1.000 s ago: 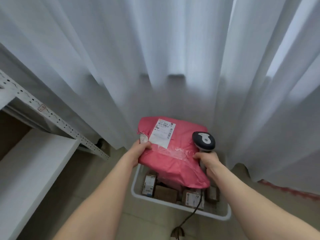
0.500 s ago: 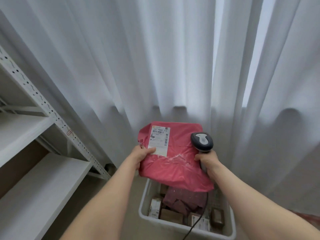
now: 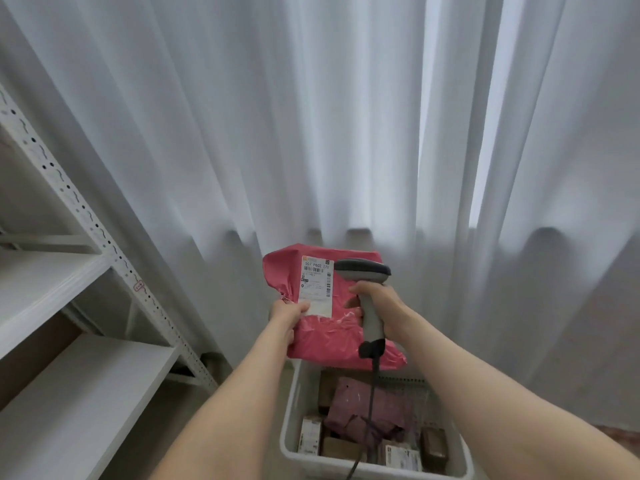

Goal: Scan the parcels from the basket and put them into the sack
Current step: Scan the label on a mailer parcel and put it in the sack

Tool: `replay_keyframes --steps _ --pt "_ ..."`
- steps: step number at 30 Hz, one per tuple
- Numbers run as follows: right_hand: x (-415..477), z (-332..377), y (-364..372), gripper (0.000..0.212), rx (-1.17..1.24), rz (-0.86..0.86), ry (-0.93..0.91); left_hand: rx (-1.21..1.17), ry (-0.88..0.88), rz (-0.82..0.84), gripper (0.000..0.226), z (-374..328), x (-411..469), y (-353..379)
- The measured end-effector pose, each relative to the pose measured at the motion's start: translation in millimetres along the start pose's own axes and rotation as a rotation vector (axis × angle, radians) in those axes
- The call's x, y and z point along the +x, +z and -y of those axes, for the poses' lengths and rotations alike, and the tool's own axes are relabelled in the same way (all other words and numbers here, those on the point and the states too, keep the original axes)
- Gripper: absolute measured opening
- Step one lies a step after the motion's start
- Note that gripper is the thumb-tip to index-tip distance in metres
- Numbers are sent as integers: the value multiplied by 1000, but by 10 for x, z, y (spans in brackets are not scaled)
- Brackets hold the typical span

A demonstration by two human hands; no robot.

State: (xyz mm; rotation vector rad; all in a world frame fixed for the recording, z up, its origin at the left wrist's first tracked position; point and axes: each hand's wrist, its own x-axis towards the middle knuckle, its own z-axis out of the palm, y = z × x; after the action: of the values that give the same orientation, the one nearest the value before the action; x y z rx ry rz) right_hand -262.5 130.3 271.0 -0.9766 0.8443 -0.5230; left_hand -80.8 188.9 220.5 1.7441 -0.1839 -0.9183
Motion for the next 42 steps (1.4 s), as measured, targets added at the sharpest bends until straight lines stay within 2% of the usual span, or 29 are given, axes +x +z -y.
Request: replay_keyframes --steps 9,12,19,42 --pt "-159 159 324 9 -25 -65 66 -47 0 45 17 18 -2 -11" --pt "-193 178 355 2 -51 -60 78 -51 -9 52 14 42 23 -33" --pt "-248 199 407 12 -110 -59 35 -70 -24 68 28 49 43 -48" --pt "-384 152 642 4 -159 -78 38 -83 -61 122 32 63 -11 -236"
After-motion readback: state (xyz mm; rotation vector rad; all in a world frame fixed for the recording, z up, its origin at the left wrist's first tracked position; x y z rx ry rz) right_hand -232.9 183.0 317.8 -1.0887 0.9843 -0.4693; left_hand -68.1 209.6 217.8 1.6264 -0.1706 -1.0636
